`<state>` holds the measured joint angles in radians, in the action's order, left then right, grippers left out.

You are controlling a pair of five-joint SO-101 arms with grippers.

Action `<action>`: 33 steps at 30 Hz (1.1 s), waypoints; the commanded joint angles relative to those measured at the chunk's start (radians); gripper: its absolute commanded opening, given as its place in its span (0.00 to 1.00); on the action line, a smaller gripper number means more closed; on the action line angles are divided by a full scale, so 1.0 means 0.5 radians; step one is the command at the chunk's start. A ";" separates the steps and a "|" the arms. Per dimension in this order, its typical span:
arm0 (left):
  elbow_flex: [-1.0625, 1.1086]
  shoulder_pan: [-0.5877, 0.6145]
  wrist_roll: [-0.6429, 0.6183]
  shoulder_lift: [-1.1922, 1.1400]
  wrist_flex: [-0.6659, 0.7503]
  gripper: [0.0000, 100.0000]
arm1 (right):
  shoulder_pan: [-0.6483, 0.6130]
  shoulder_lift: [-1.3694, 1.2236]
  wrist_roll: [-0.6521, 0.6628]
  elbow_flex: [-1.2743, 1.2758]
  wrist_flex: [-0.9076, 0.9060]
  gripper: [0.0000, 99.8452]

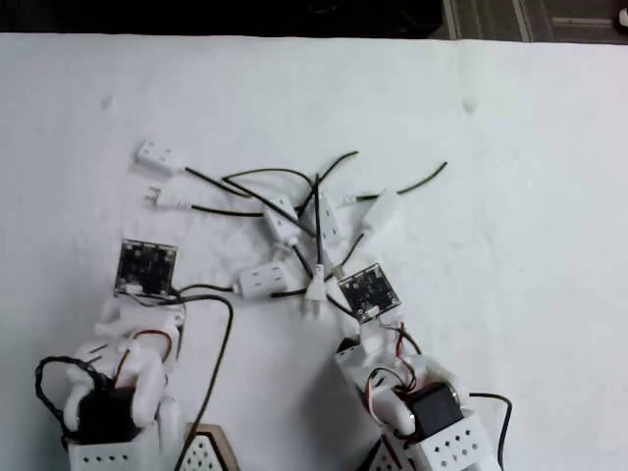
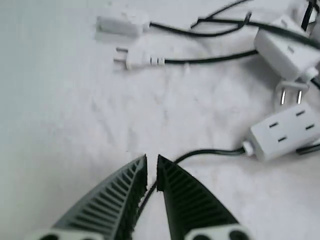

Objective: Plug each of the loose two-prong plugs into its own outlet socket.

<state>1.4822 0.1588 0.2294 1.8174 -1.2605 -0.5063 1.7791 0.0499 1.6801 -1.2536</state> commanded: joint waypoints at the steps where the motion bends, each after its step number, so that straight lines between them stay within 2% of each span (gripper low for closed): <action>1: -0.279 -0.005 0.015 0.008 0.184 0.06 | -0.005 0.017 -0.003 0.021 -0.014 0.02; 6: -0.473 -0.143 0.015 0.005 0.236 0.06 | -0.005 0.017 -0.003 0.021 -0.014 0.02; 11: -0.485 -0.278 0.301 0.002 0.138 0.06 | -0.005 0.017 -0.003 0.021 -0.014 0.02; 18: -0.494 -0.361 0.451 -0.060 0.031 0.07 | -0.005 0.017 -0.003 0.021 -0.014 0.02; 21: -0.620 -0.361 0.519 -0.308 0.037 0.08 | -0.008 0.017 -0.003 0.021 -0.014 0.02; 24: -0.921 -0.358 0.537 -0.744 -0.009 0.13 | -0.005 0.017 -0.003 0.021 -0.014 0.02; 28: -1.329 -0.348 0.589 -1.312 -0.107 0.15 | -0.011 0.017 -0.003 0.021 -0.014 0.02; 33: -1.452 -0.339 0.574 -1.530 -0.117 0.15 | -0.014 0.017 -0.009 0.021 -0.014 0.02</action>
<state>0.8239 -0.0130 0.5163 1.1208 -1.3172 -0.5063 1.7791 0.0499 1.6801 -1.2536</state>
